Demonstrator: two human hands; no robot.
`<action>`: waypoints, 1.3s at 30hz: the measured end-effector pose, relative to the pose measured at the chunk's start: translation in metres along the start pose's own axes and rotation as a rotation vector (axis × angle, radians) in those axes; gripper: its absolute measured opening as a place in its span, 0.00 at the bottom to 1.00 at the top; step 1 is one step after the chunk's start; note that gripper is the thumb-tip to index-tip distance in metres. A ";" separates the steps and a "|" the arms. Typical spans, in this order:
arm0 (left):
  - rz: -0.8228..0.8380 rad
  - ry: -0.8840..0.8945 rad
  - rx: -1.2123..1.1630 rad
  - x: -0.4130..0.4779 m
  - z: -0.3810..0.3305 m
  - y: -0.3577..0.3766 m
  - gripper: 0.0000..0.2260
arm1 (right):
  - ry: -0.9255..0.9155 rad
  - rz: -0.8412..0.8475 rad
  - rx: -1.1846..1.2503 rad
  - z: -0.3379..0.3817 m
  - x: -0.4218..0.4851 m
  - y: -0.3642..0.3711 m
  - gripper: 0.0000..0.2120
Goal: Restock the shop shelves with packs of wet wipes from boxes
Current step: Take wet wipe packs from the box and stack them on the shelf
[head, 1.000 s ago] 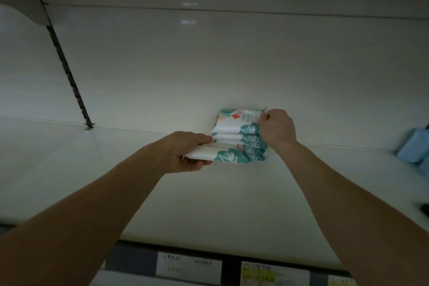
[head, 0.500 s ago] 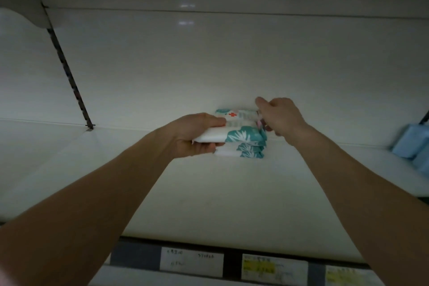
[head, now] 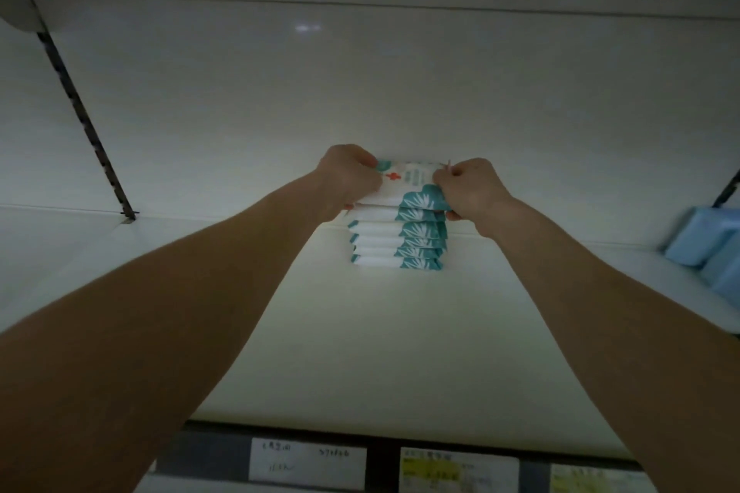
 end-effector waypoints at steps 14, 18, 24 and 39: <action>0.011 -0.035 0.028 0.006 0.017 0.012 0.15 | -0.103 -0.198 -0.287 -0.019 0.005 0.014 0.19; -0.010 -0.039 0.043 0.004 0.014 0.013 0.16 | -0.071 -0.182 -0.312 -0.020 0.005 0.013 0.20; -0.066 -0.091 -0.064 -0.001 0.010 0.006 0.17 | -0.125 -0.254 -0.382 -0.013 -0.001 0.004 0.19; -0.199 -0.178 -0.111 -0.063 0.028 -0.044 0.16 | -0.664 -0.186 -0.393 0.028 -0.086 0.083 0.11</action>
Point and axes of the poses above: each hand's wrist, its own x-axis towards the middle knuckle, its own y-axis out of the palm, z = x × y, the point moved 3 cm from there along x, towards the middle knuckle, and after that the axes turned 14 degrees about y, right-handed, at the moved point
